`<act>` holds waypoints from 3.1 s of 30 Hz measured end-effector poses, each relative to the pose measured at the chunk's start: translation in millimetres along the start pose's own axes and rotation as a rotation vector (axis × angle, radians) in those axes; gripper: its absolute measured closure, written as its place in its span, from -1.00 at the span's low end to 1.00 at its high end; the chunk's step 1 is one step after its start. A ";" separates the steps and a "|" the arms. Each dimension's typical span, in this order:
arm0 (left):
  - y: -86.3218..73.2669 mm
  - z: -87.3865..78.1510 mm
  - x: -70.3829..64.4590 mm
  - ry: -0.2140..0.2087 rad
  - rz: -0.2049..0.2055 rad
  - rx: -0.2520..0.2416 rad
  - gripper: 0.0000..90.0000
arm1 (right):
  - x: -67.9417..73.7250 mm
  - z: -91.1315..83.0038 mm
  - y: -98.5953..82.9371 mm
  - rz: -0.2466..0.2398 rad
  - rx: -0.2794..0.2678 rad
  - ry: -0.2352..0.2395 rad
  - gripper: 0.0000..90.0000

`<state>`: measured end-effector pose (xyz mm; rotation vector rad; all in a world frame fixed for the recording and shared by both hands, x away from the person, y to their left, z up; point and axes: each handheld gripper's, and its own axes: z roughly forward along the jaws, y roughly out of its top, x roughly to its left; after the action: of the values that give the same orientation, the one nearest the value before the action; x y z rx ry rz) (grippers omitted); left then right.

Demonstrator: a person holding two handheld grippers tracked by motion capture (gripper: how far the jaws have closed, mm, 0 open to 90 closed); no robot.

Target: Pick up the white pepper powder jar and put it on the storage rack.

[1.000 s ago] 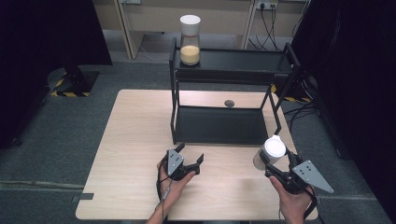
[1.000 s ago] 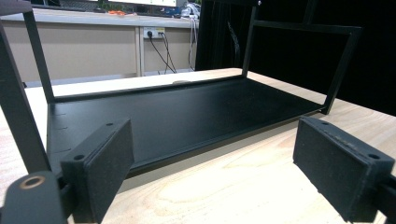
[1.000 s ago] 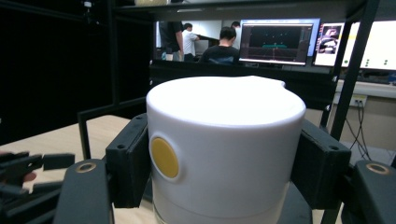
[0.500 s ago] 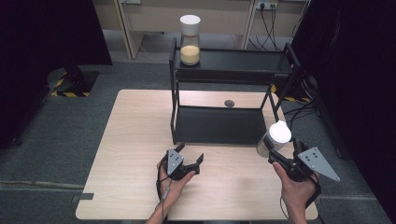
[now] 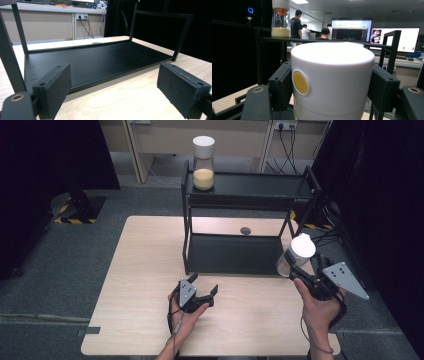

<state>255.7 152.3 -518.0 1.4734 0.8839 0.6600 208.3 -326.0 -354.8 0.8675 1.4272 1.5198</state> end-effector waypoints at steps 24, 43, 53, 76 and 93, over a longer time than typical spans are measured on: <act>0.3 0.3 1.7 -0.003 -0.014 0.001 -0.74 | -7.6 29.6 33.5 0.010 -0.019 -0.025 -0.31; 0.3 0.0 0.6 0.000 -0.006 0.001 -0.74 | -14.0 55.4 70.1 0.014 -0.032 -0.040 -0.31; 0.7 0.5 1.1 -0.002 -0.010 0.004 -0.74 | -16.5 70.9 88.2 0.011 -0.036 -0.044 -0.31; 1.3 1.6 3.8 -0.011 -0.023 0.007 -0.74 | -25.2 117.3 134.7 0.036 -0.029 -0.090 -0.31; 2.9 2.3 4.1 -0.013 -0.020 0.016 -0.74 | -24.4 161.7 149.3 0.032 0.027 -0.143 -0.31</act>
<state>260.3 154.6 -515.9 1.4800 0.8946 0.6292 346.9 -281.3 -188.0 0.9991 1.3387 1.4346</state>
